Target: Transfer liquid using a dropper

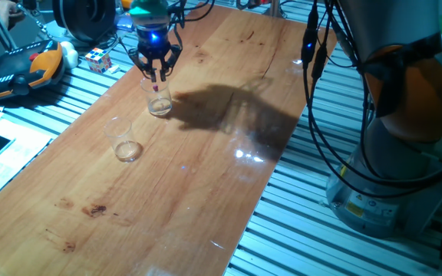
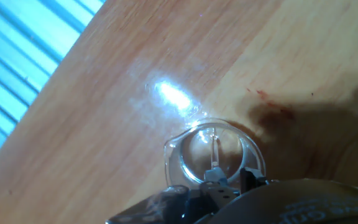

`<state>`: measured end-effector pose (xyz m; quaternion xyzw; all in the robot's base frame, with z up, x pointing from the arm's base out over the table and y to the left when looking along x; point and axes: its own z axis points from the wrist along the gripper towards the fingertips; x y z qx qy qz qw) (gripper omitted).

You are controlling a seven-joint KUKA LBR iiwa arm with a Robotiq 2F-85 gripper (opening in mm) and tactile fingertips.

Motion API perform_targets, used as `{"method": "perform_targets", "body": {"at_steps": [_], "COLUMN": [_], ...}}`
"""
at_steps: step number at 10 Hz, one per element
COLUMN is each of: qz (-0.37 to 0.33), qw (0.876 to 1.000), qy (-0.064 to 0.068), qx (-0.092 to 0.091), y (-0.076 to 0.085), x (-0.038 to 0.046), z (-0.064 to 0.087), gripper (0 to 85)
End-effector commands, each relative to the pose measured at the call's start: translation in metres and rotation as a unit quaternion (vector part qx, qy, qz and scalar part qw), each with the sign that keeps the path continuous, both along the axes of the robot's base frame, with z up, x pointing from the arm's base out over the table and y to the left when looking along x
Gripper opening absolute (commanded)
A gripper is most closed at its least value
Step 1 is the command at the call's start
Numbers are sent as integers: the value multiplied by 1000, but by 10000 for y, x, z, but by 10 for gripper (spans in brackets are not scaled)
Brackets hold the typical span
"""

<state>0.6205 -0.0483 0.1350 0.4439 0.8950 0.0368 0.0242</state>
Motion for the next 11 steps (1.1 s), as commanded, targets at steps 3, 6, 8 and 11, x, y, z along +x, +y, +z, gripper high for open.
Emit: {"method": "perform_targets", "body": {"at_steps": [3,6,8,11], "qz": [-132,-150,-157,-159], "qw": [991,989,987,987], "qy": [-6,-8,-10,-10], "qx": [4,6,5,8], "y": [42,75,94,119], "x": [17,27,34,30], "z": [-40,-54,-72,-81], "gripper": [247,247,243,240]}}
